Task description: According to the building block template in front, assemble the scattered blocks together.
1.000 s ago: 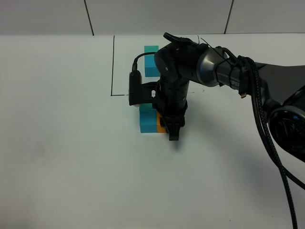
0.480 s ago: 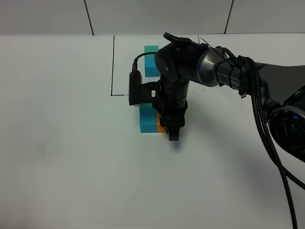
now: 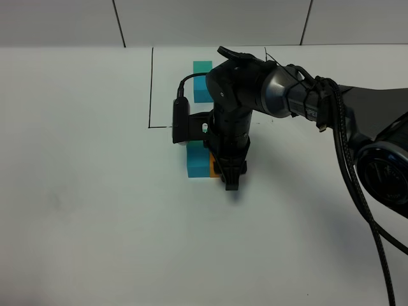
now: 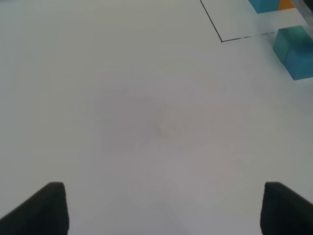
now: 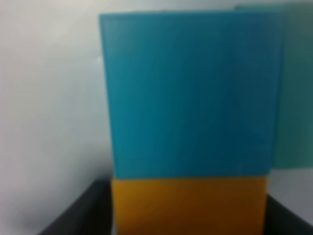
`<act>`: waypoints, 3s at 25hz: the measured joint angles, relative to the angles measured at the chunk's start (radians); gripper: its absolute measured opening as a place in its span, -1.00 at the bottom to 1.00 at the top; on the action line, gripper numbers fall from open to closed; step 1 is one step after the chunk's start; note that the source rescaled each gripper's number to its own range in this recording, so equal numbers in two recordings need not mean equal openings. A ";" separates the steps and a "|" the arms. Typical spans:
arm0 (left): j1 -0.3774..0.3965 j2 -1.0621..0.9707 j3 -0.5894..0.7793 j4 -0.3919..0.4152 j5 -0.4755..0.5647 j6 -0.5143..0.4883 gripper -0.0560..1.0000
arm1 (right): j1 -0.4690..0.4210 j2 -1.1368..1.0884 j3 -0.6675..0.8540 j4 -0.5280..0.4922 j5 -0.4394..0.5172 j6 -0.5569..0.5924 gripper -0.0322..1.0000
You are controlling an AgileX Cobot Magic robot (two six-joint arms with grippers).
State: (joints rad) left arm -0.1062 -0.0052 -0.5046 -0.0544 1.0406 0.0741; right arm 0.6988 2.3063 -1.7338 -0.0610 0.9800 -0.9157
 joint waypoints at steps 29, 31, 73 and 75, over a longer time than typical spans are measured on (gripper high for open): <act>0.000 0.000 0.000 0.000 0.000 0.000 0.60 | -0.673 -0.366 0.279 0.146 -0.055 0.619 0.45; 0.000 0.000 0.000 0.000 0.000 0.000 0.60 | -0.683 -0.461 0.346 0.145 -0.104 0.635 0.53; 0.000 0.000 0.000 0.000 0.000 0.000 0.60 | -0.692 -2.086 1.230 0.073 0.078 0.885 0.60; 0.000 0.000 0.000 0.000 0.000 0.000 0.60 | -0.681 -2.133 1.230 0.071 0.078 0.890 0.60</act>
State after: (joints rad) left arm -0.1062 -0.0052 -0.5046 -0.0544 1.0406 0.0741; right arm 0.0173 0.1737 -0.5033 0.0097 1.0584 -0.0253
